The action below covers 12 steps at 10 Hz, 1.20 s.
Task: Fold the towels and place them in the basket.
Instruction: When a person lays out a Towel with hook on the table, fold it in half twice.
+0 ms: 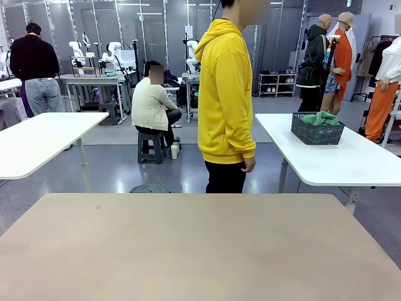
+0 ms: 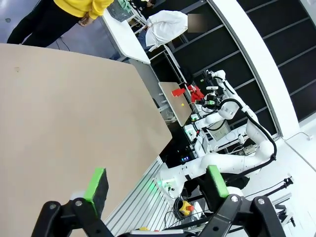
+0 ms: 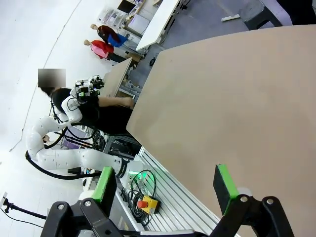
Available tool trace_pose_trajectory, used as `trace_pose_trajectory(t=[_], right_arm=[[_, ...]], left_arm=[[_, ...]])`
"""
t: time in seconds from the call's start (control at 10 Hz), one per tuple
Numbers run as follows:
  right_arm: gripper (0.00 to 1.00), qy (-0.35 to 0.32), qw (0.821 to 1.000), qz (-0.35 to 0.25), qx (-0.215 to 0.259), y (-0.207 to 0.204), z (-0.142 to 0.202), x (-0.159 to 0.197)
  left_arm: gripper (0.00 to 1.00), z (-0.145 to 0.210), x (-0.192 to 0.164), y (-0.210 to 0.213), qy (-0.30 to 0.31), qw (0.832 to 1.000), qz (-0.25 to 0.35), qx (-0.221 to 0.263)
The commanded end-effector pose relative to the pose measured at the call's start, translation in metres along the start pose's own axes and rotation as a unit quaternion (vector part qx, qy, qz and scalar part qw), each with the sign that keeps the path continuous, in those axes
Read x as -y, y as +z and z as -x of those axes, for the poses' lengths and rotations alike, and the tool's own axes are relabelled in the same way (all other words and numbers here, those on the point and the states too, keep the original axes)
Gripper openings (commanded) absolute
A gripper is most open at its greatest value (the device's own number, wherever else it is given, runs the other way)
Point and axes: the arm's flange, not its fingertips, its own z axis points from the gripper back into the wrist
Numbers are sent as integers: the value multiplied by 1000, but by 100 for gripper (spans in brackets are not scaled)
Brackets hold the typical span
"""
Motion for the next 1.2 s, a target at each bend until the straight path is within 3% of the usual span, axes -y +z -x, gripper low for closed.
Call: trace_pose_trajectory(t=[0.0, 1.1], right_arm=[[100, 6, 1000, -3, -2, 0, 0, -1], [100, 6, 1000, -3, -2, 0, 0, -1]], left_arm=[[100, 0, 0, 1, -3, 1000, 8, -1], [100, 0, 0, 1, -3, 1000, 8, -1]])
